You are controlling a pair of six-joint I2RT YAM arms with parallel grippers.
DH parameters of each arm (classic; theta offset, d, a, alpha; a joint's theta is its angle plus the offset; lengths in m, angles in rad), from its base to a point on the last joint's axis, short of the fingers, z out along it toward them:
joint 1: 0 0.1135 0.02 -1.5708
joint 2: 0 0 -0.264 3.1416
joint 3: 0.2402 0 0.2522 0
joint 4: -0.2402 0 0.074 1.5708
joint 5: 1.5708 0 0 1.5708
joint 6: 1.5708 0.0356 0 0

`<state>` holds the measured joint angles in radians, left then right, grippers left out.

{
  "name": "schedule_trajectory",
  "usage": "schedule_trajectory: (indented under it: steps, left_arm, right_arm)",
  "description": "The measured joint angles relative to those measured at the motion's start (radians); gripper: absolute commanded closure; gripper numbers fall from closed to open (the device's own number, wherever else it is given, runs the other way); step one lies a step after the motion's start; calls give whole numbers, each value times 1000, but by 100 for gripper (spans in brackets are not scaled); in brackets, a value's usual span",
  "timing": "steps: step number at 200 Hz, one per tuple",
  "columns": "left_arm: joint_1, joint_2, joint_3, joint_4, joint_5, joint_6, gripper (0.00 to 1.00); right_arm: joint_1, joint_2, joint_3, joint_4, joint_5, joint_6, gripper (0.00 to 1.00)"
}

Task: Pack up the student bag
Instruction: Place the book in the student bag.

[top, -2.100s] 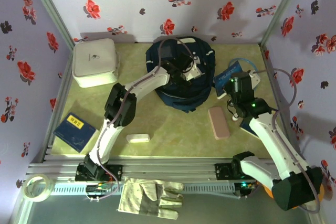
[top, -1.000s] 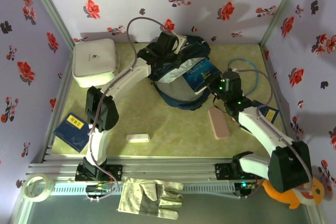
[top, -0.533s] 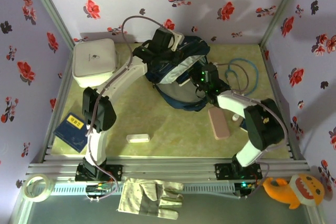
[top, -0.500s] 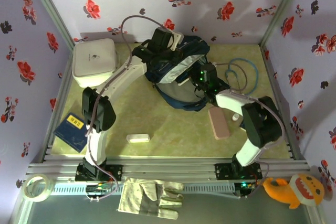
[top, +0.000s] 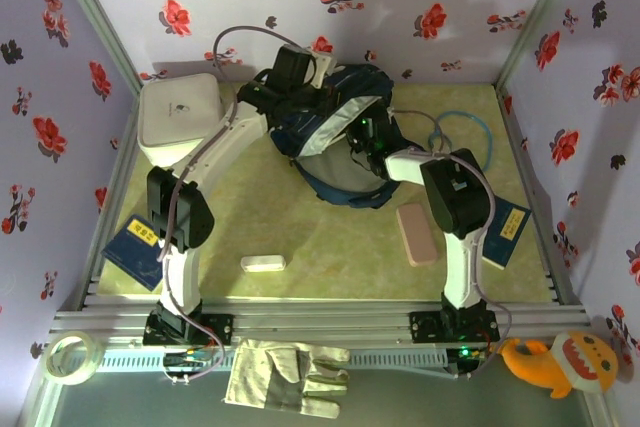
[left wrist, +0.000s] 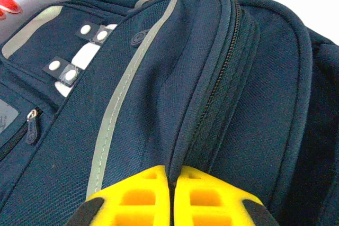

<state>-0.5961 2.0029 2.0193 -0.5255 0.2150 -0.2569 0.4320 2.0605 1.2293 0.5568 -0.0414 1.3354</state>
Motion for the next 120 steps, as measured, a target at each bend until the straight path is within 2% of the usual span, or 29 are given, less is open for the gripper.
schedule_trajectory:
  steps: [23, 43, 83, 120]
  left_arm:
    - [11, 0, -1, 1, 12, -9, 100]
    - [14, 0, -7, 2, 20, -19, 100]
    - [18, 0, -35, 21, 34, -32, 100]
    - [20, -2, -100, 60, 48, -51, 100]
  right_arm:
    - [0, -6, -2, -27, -15, 9, 45]
    - [0, -74, -47, -78, -27, 11, 41]
    - [-5, -384, -250, -163, -24, 10, 40]
    - [-10, -652, -402, -329, 83, -21, 32]
